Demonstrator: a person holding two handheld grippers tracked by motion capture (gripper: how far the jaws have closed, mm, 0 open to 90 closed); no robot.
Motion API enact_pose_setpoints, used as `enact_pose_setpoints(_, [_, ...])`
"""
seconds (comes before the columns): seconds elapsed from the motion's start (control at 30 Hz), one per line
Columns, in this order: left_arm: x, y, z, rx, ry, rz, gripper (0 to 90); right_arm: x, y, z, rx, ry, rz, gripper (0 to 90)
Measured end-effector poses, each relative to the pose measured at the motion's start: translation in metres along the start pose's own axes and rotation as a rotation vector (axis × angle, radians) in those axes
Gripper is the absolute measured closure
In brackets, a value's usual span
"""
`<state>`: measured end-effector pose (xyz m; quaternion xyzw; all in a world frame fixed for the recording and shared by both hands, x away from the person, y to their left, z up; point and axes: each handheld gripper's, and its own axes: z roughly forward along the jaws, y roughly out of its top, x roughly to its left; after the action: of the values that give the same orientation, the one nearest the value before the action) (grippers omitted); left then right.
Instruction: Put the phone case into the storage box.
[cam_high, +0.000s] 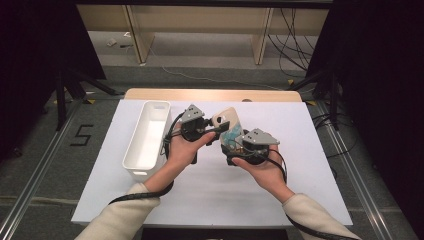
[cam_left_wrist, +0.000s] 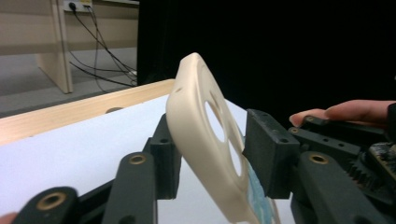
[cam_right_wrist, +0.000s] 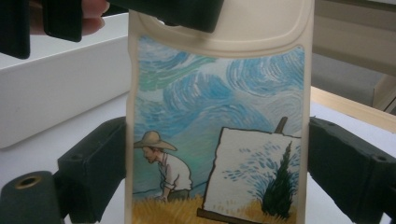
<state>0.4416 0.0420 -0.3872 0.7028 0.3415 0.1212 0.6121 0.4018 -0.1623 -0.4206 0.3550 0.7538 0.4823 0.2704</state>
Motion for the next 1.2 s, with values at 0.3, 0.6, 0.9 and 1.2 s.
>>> enact_pose_setpoints(0.3, [0.002,-0.001,-0.002,-0.023,-0.05,-0.051,72.6,0.0,-0.001,0.001,0.002,0.0,-0.003,11.3])
enact_pose_setpoints(0.6, [-0.012,0.002,-0.002,-0.013,-0.135,0.015,80.0,-0.002,-0.002,0.003,0.008,0.035,0.001,10.5])
enact_pose_setpoints(0.9, [-0.01,0.004,-0.004,-0.012,-0.174,0.035,80.0,-0.011,-0.003,0.002,0.019,0.141,0.026,7.7])
enact_pose_setpoints(1.2, [-0.003,0.011,-0.011,-0.032,-0.179,0.049,80.0,-0.013,-0.001,-0.003,-0.005,0.152,0.002,5.3])
